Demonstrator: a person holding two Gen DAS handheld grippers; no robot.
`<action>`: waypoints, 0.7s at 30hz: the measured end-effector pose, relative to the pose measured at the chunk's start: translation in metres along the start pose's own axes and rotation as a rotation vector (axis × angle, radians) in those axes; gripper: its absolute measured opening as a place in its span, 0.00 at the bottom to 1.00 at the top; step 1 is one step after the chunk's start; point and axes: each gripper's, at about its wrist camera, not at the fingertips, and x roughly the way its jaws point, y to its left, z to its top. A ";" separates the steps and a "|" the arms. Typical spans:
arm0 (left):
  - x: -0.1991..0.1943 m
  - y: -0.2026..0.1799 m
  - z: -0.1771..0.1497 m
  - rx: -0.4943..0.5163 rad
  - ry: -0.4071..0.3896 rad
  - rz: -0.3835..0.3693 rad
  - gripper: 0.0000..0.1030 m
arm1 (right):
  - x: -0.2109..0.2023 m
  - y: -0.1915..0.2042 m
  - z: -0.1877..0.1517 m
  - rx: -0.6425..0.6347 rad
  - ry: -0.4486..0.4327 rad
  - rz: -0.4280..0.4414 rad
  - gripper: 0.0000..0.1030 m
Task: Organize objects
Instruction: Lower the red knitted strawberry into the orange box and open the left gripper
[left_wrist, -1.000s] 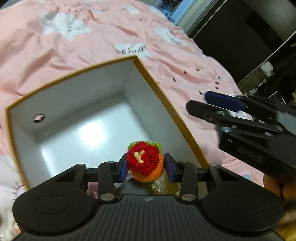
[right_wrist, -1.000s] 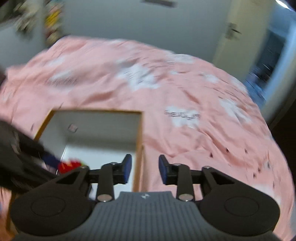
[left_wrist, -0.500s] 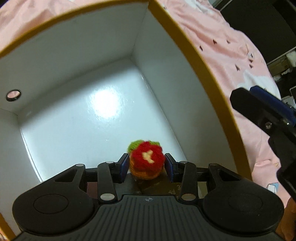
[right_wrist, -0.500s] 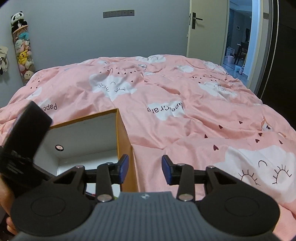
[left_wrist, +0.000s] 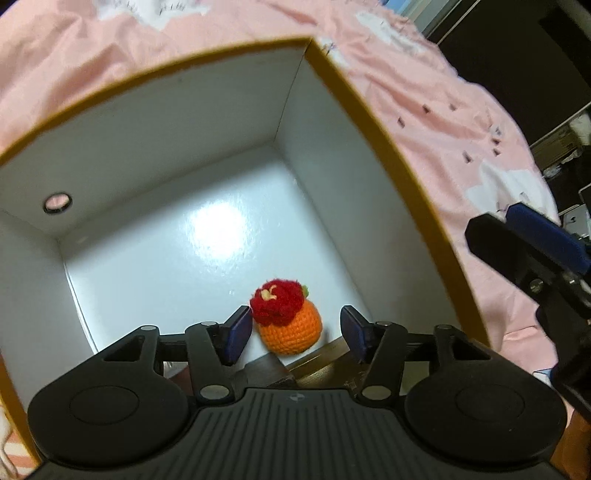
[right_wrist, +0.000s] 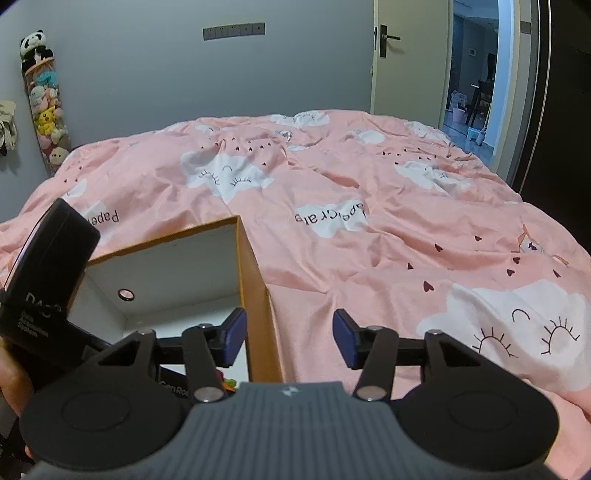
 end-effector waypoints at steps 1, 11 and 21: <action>-0.001 0.000 0.001 0.007 -0.008 0.000 0.53 | -0.002 0.001 0.000 -0.005 -0.006 -0.004 0.52; 0.013 0.003 0.011 -0.025 -0.011 -0.015 0.32 | -0.011 0.006 -0.001 -0.014 -0.030 0.003 0.53; 0.018 0.010 0.009 -0.103 0.027 -0.061 0.35 | -0.008 0.011 -0.004 -0.038 -0.025 -0.014 0.53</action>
